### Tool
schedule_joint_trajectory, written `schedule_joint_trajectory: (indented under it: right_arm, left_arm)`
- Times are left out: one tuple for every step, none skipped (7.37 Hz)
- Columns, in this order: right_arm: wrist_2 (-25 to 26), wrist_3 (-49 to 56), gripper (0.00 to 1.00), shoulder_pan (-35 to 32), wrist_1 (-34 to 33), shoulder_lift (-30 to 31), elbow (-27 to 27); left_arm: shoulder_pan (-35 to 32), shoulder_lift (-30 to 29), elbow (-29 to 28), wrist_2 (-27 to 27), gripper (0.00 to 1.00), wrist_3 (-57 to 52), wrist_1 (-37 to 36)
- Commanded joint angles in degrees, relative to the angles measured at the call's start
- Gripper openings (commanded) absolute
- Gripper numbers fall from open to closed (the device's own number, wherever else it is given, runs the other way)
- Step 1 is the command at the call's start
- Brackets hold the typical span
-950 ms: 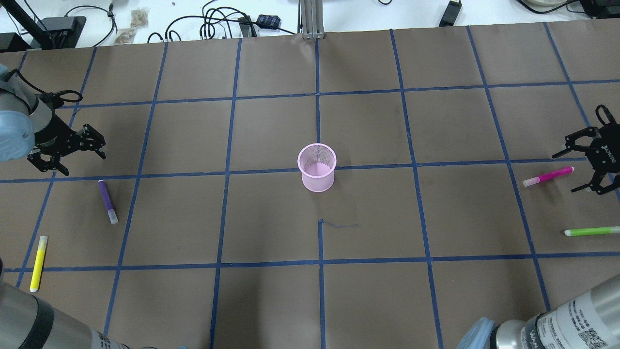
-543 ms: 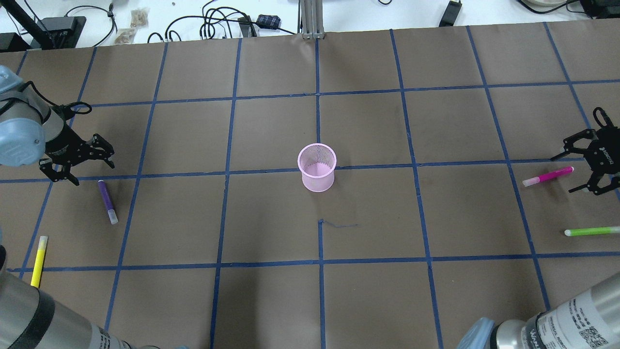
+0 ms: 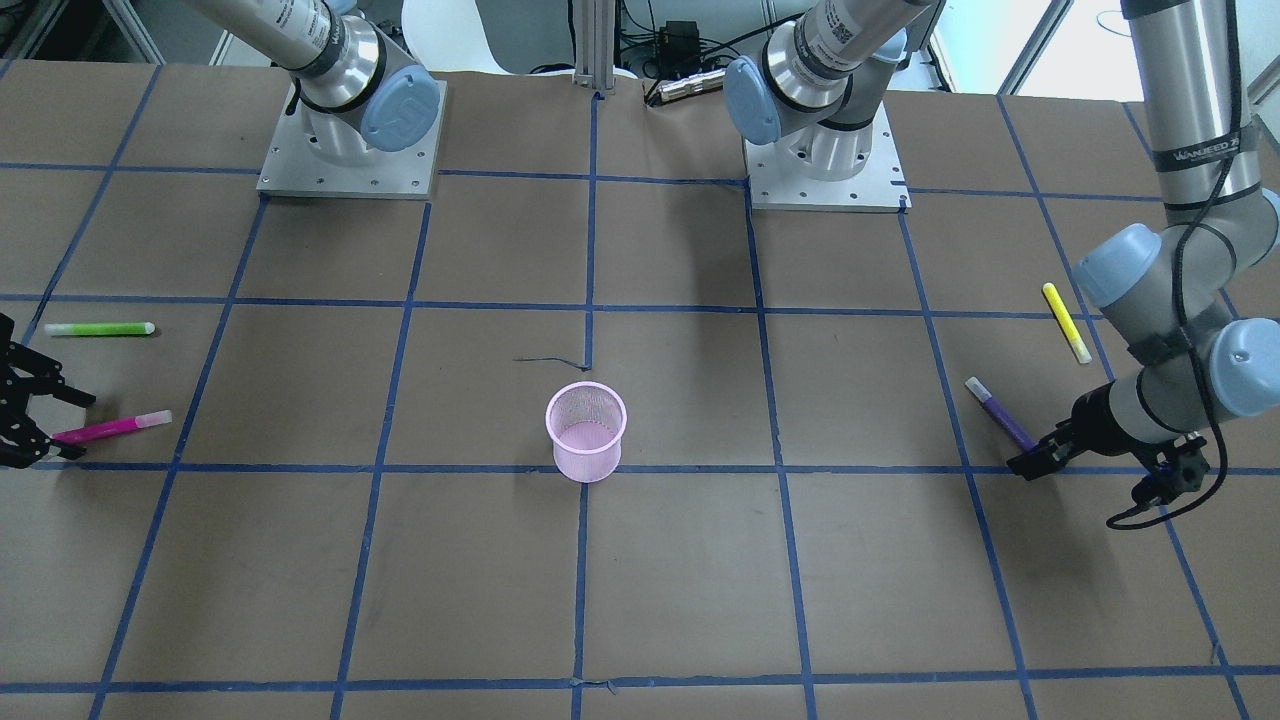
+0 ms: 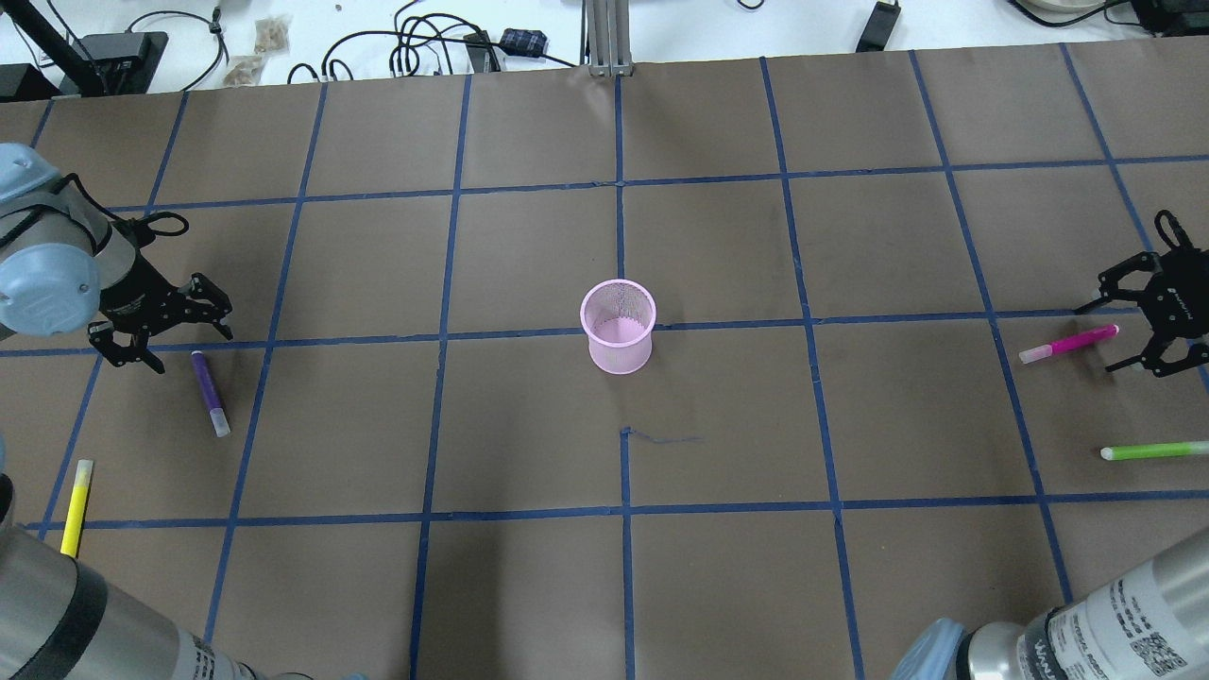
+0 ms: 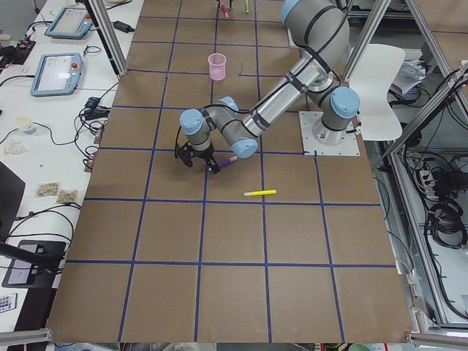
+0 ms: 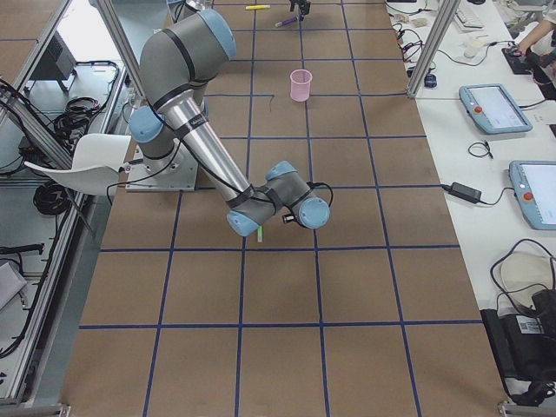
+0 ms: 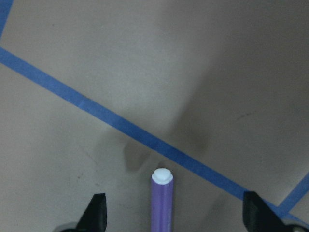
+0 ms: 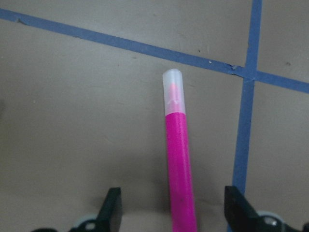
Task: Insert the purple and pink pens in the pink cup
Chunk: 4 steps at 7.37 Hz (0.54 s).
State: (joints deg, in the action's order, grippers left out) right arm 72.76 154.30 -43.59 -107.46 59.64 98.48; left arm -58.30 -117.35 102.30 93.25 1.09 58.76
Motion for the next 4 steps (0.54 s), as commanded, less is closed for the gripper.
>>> schedule_joint_trajectory:
  right_arm:
    - [0.10,-0.14,0.53,0.00,-0.03,-0.04,0.05]
    - [0.01,-0.05,0.44,0.00,-0.03,-0.05,0.05]
    - [0.01,0.04,0.40,0.00,-0.21,-0.05,-0.04]
    - [0.01,0.12,0.32,0.00,-0.21,-0.05,-0.04]
  left_arm:
    - [0.55,-0.51,0.10,0.00,0.95,-0.03,-0.75]
    - [0.55,-0.95,0.10,-0.09,0.90,-0.38,-0.76]
    - [0.55,-1.04,0.01,-0.09,0.86,-0.30,-0.84]
    - [0.55,-1.04,0.01,-0.18,0.78,-0.30,-0.84]
